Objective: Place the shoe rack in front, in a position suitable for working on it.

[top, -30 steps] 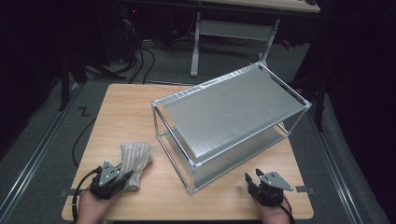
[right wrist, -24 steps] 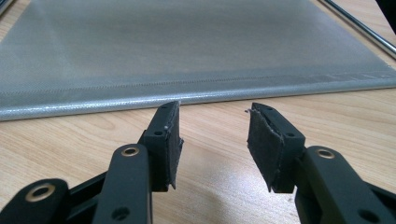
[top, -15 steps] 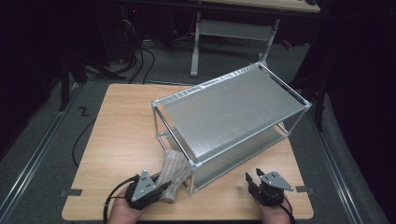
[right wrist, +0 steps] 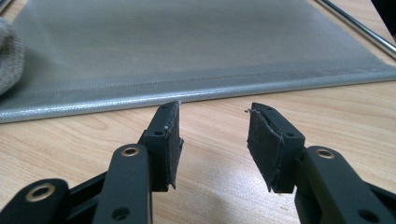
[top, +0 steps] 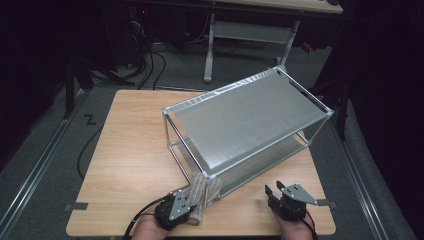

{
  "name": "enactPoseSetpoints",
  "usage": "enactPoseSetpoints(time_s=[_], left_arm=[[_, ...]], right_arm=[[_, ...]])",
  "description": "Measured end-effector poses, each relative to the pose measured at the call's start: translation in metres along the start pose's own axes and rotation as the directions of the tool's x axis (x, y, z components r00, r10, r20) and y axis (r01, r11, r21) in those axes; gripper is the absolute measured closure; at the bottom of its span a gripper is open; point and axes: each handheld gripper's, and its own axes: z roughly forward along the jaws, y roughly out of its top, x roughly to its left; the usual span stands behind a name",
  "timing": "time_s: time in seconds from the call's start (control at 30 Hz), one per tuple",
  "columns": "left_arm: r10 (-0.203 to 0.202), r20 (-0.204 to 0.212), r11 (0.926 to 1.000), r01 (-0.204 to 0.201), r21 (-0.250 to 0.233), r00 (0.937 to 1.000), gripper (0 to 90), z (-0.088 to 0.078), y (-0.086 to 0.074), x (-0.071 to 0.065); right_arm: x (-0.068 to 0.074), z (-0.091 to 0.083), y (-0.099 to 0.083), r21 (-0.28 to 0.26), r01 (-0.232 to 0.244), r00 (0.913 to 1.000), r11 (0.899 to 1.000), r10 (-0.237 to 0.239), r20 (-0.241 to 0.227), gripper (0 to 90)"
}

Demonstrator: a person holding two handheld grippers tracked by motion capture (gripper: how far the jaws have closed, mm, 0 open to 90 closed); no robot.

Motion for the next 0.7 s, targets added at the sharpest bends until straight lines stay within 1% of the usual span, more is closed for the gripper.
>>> enactPoseSetpoints(time_s=[0.1,0.17,0.23,0.27,0.3,0.33,0.37,0.43,0.5,0.53,0.57,0.63,0.7], left_arm=[[0.0,0.019,1.0,0.0,0.005,0.9998,71.2,-0.008,-0.004,-0.006],[0.014,0.022,0.9999,-0.014,0.008,0.9997,70.8,-0.011,-0.005,-0.007],[0.003,0.014,1.0,-0.003,0.005,0.9999,70.0,-0.01,-0.005,-0.004],[0.001,0.003,1.0,-0.001,0.004,1.0,69.6,-0.01,-0.005,-0.003],[0.0,-0.004,1.0,0.0,0.003,1.0,69.6,-0.009,-0.005,-0.001],[0.005,-0.022,1.0,-0.005,0.006,0.9997,69.6,-0.008,-0.004,0.003],[0.005,-0.022,1.0,-0.005,0.006,0.9997,69.5,-0.008,-0.004,0.003],[0.007,-0.037,1.0,-0.007,0.003,0.9993,69.4,-0.004,-0.004,0.01],[-0.005,-0.05,1.0,0.005,0.008,0.9987,68.8,0.0,-0.002,0.018],[-0.001,-0.077,0.9999,0.003,0.015,0.997,68.4,0.003,-0.001,0.025],[-0.001,-0.077,0.9999,0.003,0.015,0.997,68.1,0.003,-0.001,0.025],[-0.004,-0.104,0.9999,0.005,0.011,0.9945,68.0,0.006,-0.001,0.033],[-0.02,-0.13,0.9997,0.021,0.009,0.9913,68.0,0.009,-0.002,0.045]], right_arm=[[0.0,-0.001,0.0,-0.002,0.002,1.0,1.0,-0.002,0.001,53.6],[0.0,-0.002,0.001,-0.006,0.006,1.0,1.0,-0.006,0.001,53.5],[0.0,-0.001,0.001,-0.004,0.007,1.0,1.0,-0.007,0.001,53.5],[0.001,0.001,0.001,-0.003,0.006,1.0,1.0,-0.006,-0.001,53.5],[0.001,0.001,0.001,-0.003,0.006,1.0,1.0,-0.006,-0.001,53.5],[0.002,0.001,0.001,-0.003,0.013,0.9999,1.0,-0.013,-0.004,53.5],[0.002,0.001,0.001,-0.003,0.013,0.9999,1.0,-0.013,-0.004,53.5],[0.002,0.001,0.002,-0.005,0.018,0.9998,1.0,-0.018,-0.001,53.5],[0.002,0.002,0.001,-0.002,0.018,0.9998,1.0,-0.018,-0.003,53.2],[0.002,0.003,0.001,0.005,0.024,0.9997,1.0,-0.024,-0.005,53.0],[0.002,0.003,0.001,0.005,0.024,0.9997,1.0,-0.024,-0.005,53.0],[0.002,0.004,0.0,0.006,0.025,0.9996,1.0,-0.025,-0.016,52.9],[0.003,0.004,0.0,0.0,0.035,0.9992,0.999,-0.035,-0.021,52.4]])
